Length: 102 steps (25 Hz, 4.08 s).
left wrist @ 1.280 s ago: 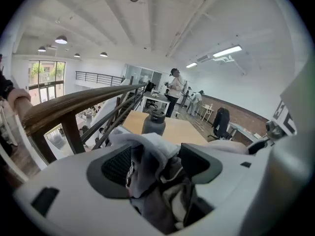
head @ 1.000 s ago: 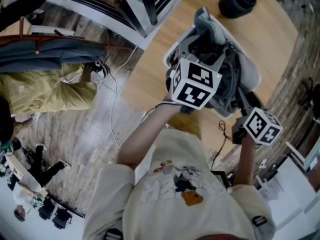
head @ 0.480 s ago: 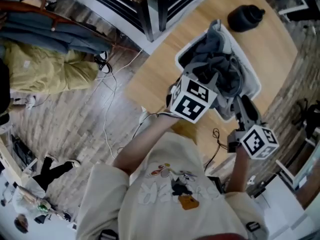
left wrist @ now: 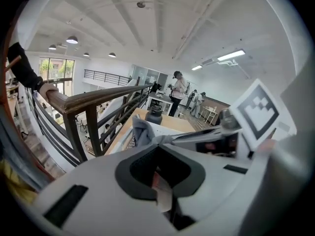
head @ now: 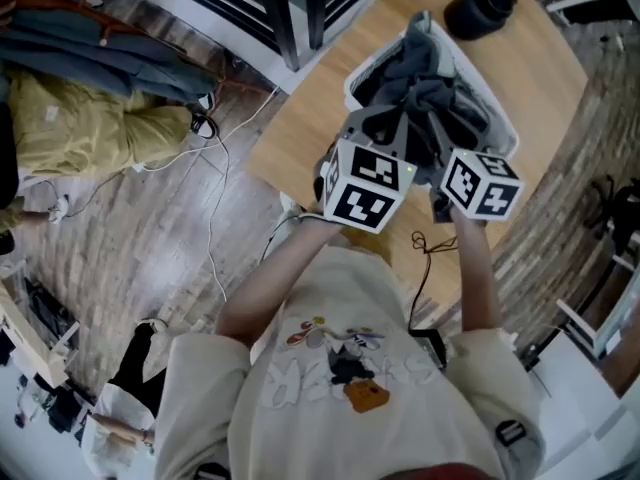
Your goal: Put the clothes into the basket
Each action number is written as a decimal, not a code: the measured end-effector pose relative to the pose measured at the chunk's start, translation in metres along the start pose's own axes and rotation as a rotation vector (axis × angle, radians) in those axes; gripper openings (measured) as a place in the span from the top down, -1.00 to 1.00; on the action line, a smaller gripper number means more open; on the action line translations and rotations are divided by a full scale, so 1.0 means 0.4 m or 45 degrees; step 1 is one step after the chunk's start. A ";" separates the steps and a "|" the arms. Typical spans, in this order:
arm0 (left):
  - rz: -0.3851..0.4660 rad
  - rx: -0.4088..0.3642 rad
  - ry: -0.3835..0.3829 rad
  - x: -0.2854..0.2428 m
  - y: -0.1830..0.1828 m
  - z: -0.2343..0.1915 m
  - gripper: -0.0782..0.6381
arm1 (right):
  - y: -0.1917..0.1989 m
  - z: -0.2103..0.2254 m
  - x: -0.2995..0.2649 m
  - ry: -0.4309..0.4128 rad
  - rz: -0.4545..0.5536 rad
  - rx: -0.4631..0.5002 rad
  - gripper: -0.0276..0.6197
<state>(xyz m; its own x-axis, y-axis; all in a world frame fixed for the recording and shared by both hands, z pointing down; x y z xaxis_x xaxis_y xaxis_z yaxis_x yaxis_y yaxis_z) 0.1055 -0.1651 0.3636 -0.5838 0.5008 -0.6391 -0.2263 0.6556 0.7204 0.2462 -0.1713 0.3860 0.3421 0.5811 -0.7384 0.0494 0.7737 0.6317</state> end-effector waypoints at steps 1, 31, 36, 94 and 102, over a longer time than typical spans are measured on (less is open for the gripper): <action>-0.007 -0.011 -0.004 0.003 0.002 0.003 0.78 | 0.002 0.013 -0.029 0.016 -0.021 0.015 0.62; -0.301 -0.142 0.138 -0.029 0.144 0.038 0.11 | 0.077 0.146 -0.267 -0.061 -0.124 0.110 0.79; -0.398 -0.157 0.201 -0.020 0.264 0.010 -0.28 | 0.038 0.122 -0.155 -0.043 0.041 0.061 0.79; 0.022 -0.263 0.248 -0.136 -0.122 0.171 0.72 | 0.219 -0.088 0.228 -0.040 0.200 0.069 0.79; -0.040 -0.260 0.293 -0.165 -0.100 0.148 0.50 | 0.164 0.018 0.113 -0.004 0.189 0.021 0.79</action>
<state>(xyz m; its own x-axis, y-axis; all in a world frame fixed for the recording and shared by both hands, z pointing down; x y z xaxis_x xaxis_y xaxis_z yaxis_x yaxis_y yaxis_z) 0.1993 -0.1911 0.3612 -0.7301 0.3253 -0.6010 -0.3858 0.5298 0.7553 0.2715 -0.0960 0.3959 0.3499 0.6879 -0.6359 0.0135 0.6750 0.7377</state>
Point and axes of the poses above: the fingertips, and each gripper's own axes: x backward along the fingers, z to its right, y out of its underside, the point moved 7 cm from there along x, backward along the fingers, and after that the axes turned 9 degrees about -z, right-handed, at the moved point
